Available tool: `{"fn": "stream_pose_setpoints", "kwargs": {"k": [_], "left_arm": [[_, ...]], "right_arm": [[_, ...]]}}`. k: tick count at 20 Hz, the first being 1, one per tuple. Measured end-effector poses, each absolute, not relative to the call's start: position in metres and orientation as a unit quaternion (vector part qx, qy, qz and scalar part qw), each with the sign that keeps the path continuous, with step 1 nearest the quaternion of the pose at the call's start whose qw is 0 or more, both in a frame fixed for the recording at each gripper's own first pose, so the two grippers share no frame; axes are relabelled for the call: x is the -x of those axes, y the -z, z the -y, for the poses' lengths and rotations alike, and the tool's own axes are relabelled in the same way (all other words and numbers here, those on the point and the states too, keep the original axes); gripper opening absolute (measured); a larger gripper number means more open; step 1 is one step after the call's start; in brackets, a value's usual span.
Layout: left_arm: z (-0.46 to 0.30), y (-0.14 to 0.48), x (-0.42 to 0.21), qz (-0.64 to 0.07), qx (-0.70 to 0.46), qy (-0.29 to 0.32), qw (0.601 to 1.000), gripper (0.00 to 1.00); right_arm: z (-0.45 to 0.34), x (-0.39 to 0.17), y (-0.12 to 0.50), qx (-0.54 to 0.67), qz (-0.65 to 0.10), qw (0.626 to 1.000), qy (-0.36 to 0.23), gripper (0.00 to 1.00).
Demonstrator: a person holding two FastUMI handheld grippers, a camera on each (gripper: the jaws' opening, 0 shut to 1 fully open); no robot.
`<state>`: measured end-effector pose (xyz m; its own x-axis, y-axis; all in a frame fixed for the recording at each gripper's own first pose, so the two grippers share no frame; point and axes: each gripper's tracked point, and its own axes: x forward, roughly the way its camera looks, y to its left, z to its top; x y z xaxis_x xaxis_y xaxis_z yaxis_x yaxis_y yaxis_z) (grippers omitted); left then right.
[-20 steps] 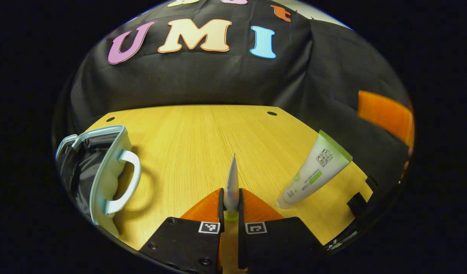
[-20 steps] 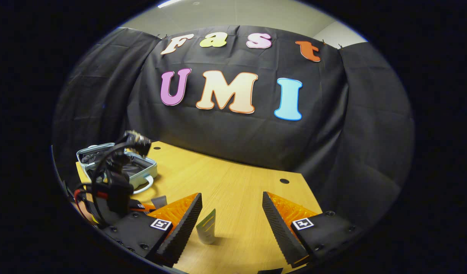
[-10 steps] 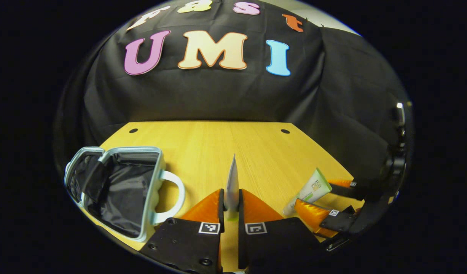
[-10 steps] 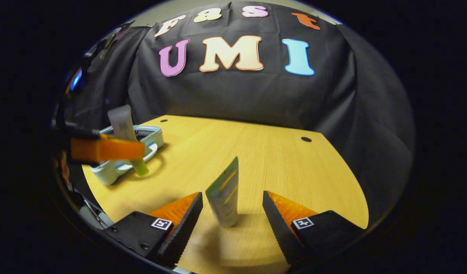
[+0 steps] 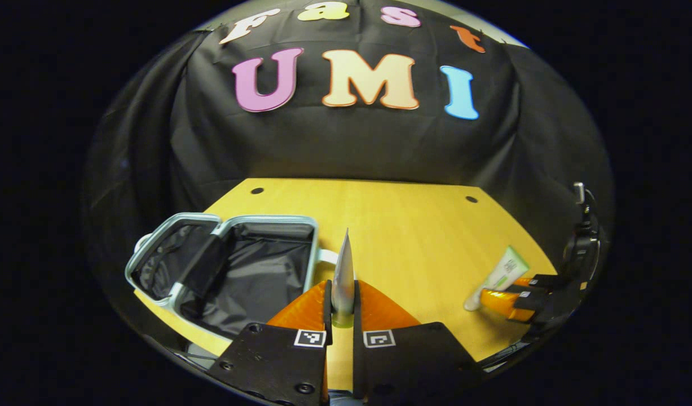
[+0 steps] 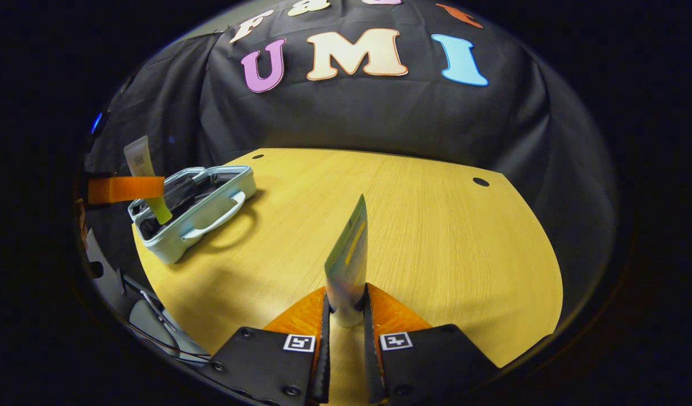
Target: First open the suitcase, pack the skin care products into it, and then close the suitcase.
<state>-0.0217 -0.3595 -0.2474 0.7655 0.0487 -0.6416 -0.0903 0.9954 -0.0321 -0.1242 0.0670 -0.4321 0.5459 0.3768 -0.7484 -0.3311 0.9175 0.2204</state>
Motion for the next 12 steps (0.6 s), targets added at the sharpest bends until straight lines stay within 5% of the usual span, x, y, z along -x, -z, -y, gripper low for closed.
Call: {"fn": "stream_pose_setpoints", "kwargs": {"k": [7, 12], "left_arm": [[0.245, 0.275, 0.028, -0.411, 0.000, -0.118, 0.904, 0.10], [0.203, 0.329, 0.038, -0.494, 0.013, -0.102, 0.863, 0.10]], "right_arm": [[-0.126, 0.126, 0.381, -0.063, -0.435, 0.861, -0.255, 0.23], [-0.215, 0.132, 0.331, -0.123, -0.456, 0.832, -0.292, 0.23]]}}
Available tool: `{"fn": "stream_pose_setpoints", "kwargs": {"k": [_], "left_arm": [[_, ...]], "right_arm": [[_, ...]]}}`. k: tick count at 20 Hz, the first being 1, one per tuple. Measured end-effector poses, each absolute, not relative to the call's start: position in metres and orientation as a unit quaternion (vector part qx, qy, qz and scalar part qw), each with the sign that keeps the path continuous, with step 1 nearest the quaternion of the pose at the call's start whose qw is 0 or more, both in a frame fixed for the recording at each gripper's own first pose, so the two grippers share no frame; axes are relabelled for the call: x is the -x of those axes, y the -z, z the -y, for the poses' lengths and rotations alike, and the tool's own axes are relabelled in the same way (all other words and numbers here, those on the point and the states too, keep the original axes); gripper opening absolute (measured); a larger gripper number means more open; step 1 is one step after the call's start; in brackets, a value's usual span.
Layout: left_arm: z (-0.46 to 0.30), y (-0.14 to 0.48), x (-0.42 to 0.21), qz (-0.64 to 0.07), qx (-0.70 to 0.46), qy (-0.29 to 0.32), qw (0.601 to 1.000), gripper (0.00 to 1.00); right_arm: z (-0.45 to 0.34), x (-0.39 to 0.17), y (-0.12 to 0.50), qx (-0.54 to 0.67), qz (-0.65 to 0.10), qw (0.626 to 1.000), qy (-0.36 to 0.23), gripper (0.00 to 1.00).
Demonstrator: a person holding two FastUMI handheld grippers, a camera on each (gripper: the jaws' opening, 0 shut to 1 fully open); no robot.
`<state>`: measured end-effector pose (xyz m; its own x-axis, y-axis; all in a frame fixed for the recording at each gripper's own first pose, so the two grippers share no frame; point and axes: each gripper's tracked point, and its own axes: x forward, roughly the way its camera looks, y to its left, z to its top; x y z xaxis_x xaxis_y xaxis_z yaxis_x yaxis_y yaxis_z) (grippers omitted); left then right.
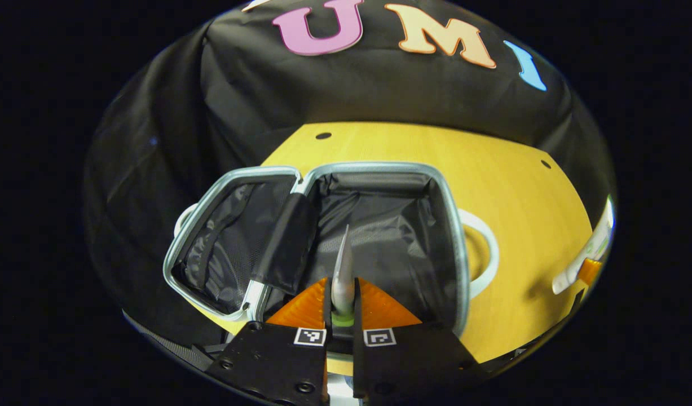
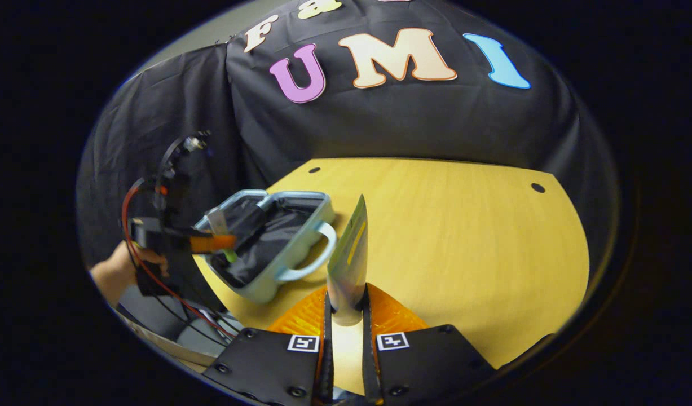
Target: First open the suitcase, pack the skin care products into it, and then close the suitcase.
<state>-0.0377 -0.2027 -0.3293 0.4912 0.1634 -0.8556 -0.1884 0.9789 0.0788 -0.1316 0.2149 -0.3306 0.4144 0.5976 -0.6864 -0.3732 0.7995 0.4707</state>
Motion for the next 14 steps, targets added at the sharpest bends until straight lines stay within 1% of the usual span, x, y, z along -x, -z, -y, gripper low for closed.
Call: {"fn": "stream_pose_setpoints", "kwargs": {"k": [4, 6, 7, 8, 9, 11, 12, 13, 14], "left_arm": [[0.193, 0.364, 0.037, -0.524, 0.019, -0.077, 0.848, 0.10], [0.190, 0.373, 0.034, -0.526, 0.030, -0.071, 0.847, 0.12], [0.186, 0.374, 0.029, -0.515, 0.029, -0.070, 0.854, 0.12], [0.184, 0.372, 0.027, -0.505, 0.029, -0.062, 0.860, 0.18], [0.187, 0.369, 0.026, -0.498, 0.035, -0.052, 0.865, 0.21], [0.187, 0.355, 0.022, -0.476, 0.044, -0.033, 0.877, 0.58], [0.185, 0.345, 0.019, -0.460, 0.047, -0.025, 0.887, 0.77], [0.184, 0.333, 0.016, -0.440, 0.052, -0.017, 0.897, 0.76], [0.180, 0.321, 0.013, -0.426, 0.054, -0.010, 0.903, 0.74]], "right_arm": [[-0.284, 0.130, 0.306, -0.132, -0.456, 0.820, -0.320, 0.22], [-0.313, 0.131, 0.302, -0.132, -0.462, 0.812, -0.333, 0.22], [-0.325, 0.131, 0.301, -0.129, -0.465, 0.808, -0.338, 0.19], [-0.335, 0.133, 0.303, -0.123, -0.469, 0.806, -0.340, 0.23], [-0.345, 0.133, 0.306, -0.120, -0.473, 0.803, -0.342, 0.23], [-0.365, 0.137, 0.316, -0.120, -0.486, 0.794, -0.345, 0.22], [-0.375, 0.142, 0.320, -0.119, -0.493, 0.790, -0.345, 0.19], [-0.383, 0.146, 0.326, -0.119, -0.503, 0.784, -0.345, 0.19], [-0.394, 0.149, 0.333, -0.119, -0.512, 0.777, -0.346, 0.22]]}}
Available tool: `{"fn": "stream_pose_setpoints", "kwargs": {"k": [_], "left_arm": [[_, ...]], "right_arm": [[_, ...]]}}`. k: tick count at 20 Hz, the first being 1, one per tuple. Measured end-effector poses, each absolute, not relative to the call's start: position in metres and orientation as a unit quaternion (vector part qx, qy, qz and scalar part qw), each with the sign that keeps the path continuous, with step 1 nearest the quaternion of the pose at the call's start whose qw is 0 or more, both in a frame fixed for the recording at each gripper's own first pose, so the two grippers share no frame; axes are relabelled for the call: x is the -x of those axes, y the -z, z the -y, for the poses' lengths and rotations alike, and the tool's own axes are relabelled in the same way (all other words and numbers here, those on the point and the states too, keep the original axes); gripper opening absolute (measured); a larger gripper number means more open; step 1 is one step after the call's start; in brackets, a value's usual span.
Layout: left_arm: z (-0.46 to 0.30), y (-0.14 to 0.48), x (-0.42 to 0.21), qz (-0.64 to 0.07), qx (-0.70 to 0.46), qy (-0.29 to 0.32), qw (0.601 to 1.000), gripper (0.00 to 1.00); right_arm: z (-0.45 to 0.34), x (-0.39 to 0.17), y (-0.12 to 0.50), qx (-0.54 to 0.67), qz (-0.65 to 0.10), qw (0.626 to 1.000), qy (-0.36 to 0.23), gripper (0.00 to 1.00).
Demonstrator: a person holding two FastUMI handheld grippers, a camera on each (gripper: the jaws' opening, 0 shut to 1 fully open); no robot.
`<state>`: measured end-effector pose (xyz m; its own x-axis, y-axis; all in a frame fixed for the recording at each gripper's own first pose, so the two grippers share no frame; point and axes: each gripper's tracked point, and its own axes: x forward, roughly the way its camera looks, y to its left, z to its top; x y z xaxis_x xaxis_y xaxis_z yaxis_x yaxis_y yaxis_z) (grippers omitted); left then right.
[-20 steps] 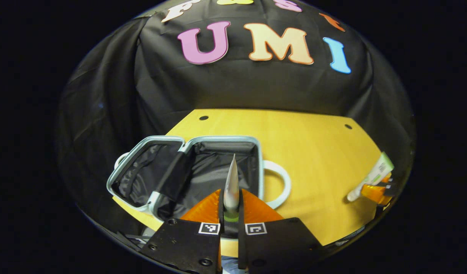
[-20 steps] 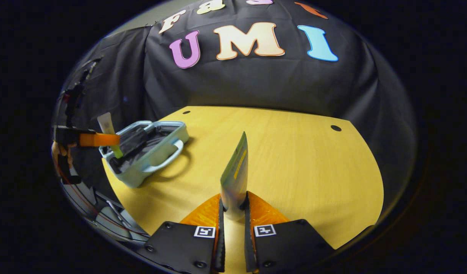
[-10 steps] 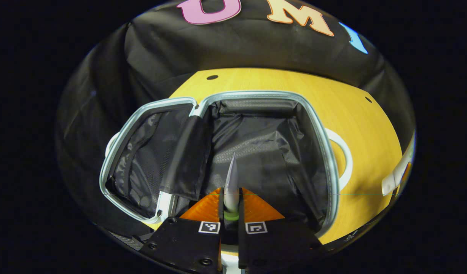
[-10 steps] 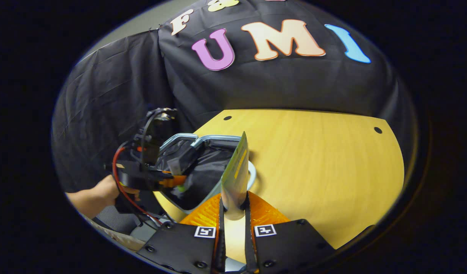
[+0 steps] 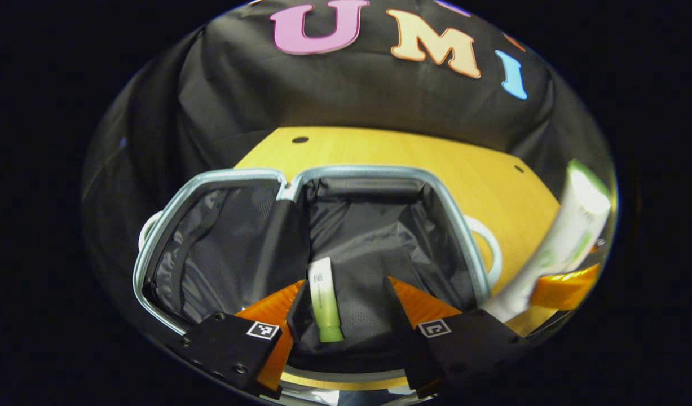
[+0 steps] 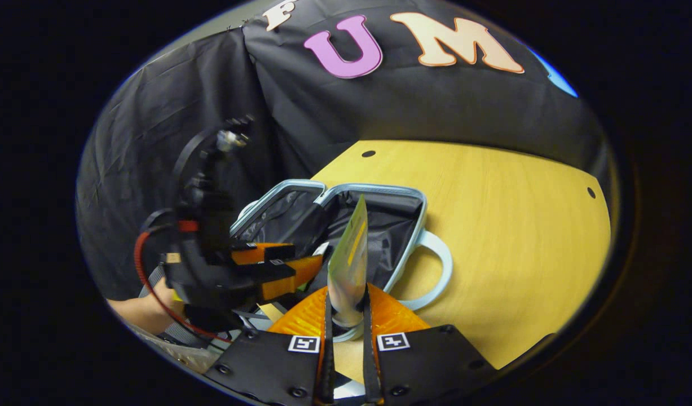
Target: First open the suitcase, pack the skin care products into it, and then close the suitcase.
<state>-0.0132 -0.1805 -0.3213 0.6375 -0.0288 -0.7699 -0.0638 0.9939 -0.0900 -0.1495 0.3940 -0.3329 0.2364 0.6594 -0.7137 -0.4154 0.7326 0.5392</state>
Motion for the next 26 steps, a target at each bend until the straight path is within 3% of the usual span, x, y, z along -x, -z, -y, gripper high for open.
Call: {"fn": "stream_pose_setpoints", "kwargs": {"k": [1, 2, 5, 10, 11, 13, 17, 26], "left_arm": [[0.172, 0.311, 0.012, -0.413, 0.055, -0.007, 0.909, 0.70], [0.161, 0.303, 0.010, -0.406, 0.058, -0.010, 0.912, 0.74], [0.116, 0.292, 0.007, -0.394, 0.073, -0.035, 0.915, 0.71], [0.021, 0.297, 0.022, -0.397, 0.075, -0.094, 0.910, 0.74], [0.002, 0.300, 0.024, -0.400, 0.078, -0.104, 0.907, 0.74], [-0.034, 0.303, 0.027, -0.398, 0.081, -0.125, 0.905, 0.72], [-0.100, 0.307, 0.027, -0.392, 0.091, -0.160, 0.901, 0.72], [-0.190, 0.358, 0.027, -0.426, 0.113, -0.207, 0.873, 0.72]], "right_arm": [[-0.402, 0.153, 0.342, -0.119, -0.523, 0.770, -0.344, 0.22], [-0.411, 0.157, 0.350, -0.117, -0.534, 0.764, -0.342, 0.19], [-0.426, 0.164, 0.375, -0.098, -0.554, 0.758, -0.330, 0.22], [-0.428, 0.171, 0.379, -0.055, -0.557, 0.775, -0.294, 0.23], [-0.427, 0.170, 0.379, -0.051, -0.556, 0.780, -0.283, 0.29], [-0.426, 0.160, 0.371, -0.060, -0.538, 0.799, -0.262, 0.31], [-0.422, 0.118, 0.347, -0.080, -0.488, 0.838, -0.229, 1.00], [-0.372, 0.078, 0.313, -0.079, -0.439, 0.883, -0.146, 0.98]]}}
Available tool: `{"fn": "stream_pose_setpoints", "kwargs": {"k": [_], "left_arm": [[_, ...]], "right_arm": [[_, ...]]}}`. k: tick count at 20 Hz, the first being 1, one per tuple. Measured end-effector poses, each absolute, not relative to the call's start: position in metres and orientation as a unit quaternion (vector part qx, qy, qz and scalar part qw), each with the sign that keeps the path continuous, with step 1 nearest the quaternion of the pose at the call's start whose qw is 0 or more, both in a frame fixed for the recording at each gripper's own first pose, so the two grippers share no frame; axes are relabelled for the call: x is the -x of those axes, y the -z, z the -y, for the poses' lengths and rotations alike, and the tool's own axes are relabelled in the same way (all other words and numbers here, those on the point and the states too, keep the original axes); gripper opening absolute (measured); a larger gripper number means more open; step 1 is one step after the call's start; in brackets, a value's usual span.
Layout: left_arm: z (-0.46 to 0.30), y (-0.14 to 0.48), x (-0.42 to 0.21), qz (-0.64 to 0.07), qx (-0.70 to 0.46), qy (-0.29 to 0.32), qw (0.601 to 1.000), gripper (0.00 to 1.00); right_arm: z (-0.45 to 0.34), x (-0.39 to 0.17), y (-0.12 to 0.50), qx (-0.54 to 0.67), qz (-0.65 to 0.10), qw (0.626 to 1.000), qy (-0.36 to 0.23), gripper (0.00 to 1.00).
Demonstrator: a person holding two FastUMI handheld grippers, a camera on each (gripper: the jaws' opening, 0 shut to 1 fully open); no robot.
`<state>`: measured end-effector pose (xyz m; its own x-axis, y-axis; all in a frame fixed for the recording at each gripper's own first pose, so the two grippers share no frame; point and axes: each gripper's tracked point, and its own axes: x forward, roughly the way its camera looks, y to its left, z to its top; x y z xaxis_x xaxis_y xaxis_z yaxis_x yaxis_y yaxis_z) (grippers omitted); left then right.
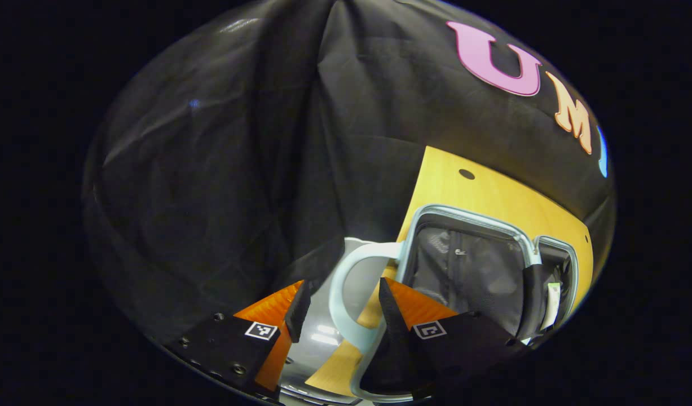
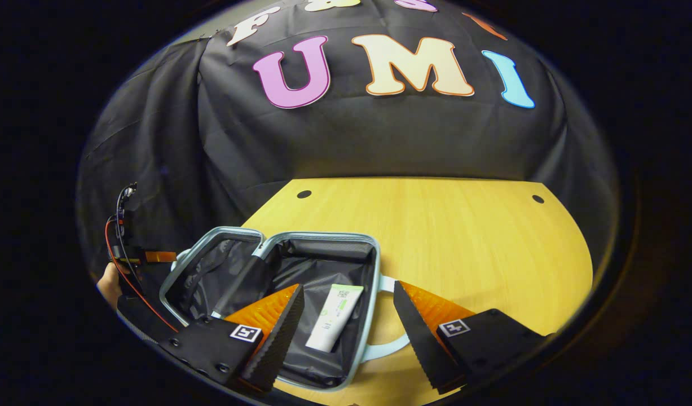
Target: First open the suitcase, pack the skin care products into it, and then close the suitcase.
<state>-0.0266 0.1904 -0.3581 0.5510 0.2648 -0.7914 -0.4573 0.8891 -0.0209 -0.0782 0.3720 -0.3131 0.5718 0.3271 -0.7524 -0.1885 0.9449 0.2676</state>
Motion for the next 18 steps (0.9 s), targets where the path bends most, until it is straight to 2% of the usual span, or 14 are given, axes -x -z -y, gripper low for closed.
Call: {"fn": "stream_pose_setpoints", "kwargs": {"k": [3, 4, 5, 6, 9, 10, 12, 15, 16, 18], "left_arm": [[-0.198, 0.383, 0.031, -0.450, 0.133, -0.210, 0.858, 0.71], [-0.202, 0.390, 0.033, -0.458, 0.137, -0.209, 0.853, 0.67], [-0.205, 0.396, 0.034, -0.465, 0.141, -0.210, 0.848, 0.67], [-0.207, 0.404, 0.033, -0.471, 0.147, -0.211, 0.844, 0.62], [-0.200, 0.414, 0.022, -0.466, 0.182, -0.194, 0.844, 0.46], [-0.192, 0.415, 0.018, -0.472, 0.187, -0.176, 0.843, 0.34], [-0.193, 0.409, 0.019, -0.471, 0.183, -0.180, 0.844, 0.10], [-0.184, 0.384, 0.018, -0.462, 0.176, -0.178, 0.851, 0.04], [-0.184, 0.373, 0.018, -0.456, 0.165, -0.180, 0.856, 0.02], [-0.184, 0.344, 0.013, -0.434, 0.145, -0.175, 0.872, 0.02]], "right_arm": [[-0.360, 0.077, 0.313, -0.069, -0.439, 0.885, -0.136, 0.98], [-0.359, 0.078, 0.312, -0.068, -0.438, 0.886, -0.134, 0.93], [-0.358, 0.077, 0.311, -0.066, -0.436, 0.888, -0.132, 0.93], [-0.356, 0.079, 0.311, -0.063, -0.435, 0.889, -0.131, 0.98], [-0.354, 0.082, 0.309, -0.056, -0.431, 0.890, -0.133, 0.93], [-0.353, 0.083, 0.308, -0.054, -0.429, 0.892, -0.133, 0.98], [-0.346, 0.081, 0.305, -0.046, -0.421, 0.896, -0.130, 0.98], [-0.340, 0.075, 0.297, -0.042, -0.401, 0.906, -0.128, 0.98], [-0.335, 0.071, 0.293, -0.037, -0.389, 0.912, -0.124, 0.93], [-0.325, 0.059, 0.280, -0.028, -0.361, 0.925, -0.115, 0.93]]}}
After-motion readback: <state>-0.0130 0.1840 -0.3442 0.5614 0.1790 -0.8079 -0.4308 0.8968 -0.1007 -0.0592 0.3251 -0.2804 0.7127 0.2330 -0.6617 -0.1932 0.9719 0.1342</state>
